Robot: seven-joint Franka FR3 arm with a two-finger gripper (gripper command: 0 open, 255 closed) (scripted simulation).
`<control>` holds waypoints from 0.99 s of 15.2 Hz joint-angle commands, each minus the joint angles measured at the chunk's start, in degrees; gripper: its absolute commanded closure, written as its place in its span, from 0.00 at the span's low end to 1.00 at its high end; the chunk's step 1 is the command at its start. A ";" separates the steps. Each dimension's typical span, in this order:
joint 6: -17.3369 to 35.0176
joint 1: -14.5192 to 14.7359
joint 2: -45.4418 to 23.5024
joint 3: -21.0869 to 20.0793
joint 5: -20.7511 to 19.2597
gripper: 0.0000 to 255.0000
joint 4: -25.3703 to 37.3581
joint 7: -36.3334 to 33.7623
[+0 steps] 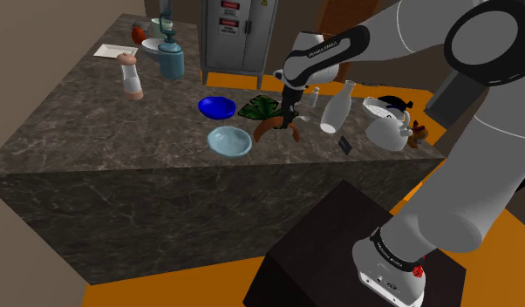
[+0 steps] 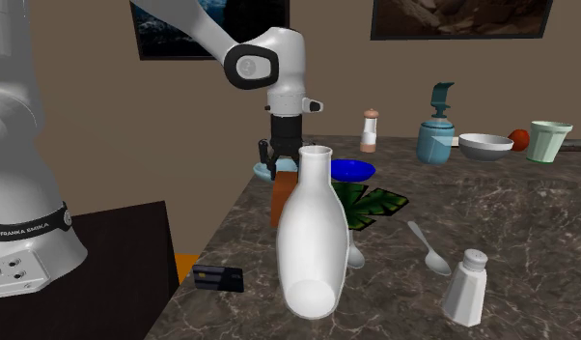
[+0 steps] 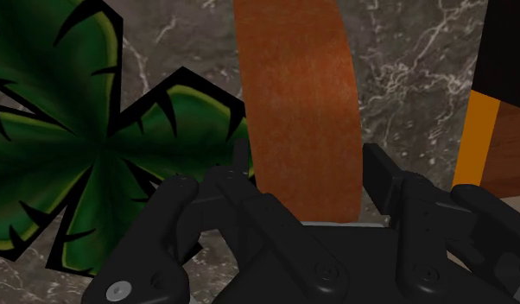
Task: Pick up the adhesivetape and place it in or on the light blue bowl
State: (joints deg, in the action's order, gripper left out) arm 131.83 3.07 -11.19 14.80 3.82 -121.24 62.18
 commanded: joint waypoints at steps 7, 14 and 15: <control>-3.44 0.18 2.24 0.21 -0.86 1.00 1.31 -0.59; -8.42 0.35 4.96 0.36 -1.86 1.00 3.67 -1.28; -9.14 0.37 5.31 0.38 -1.99 1.00 4.06 -1.36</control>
State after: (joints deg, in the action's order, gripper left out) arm 123.44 3.40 -6.29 15.17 1.97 -117.55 60.92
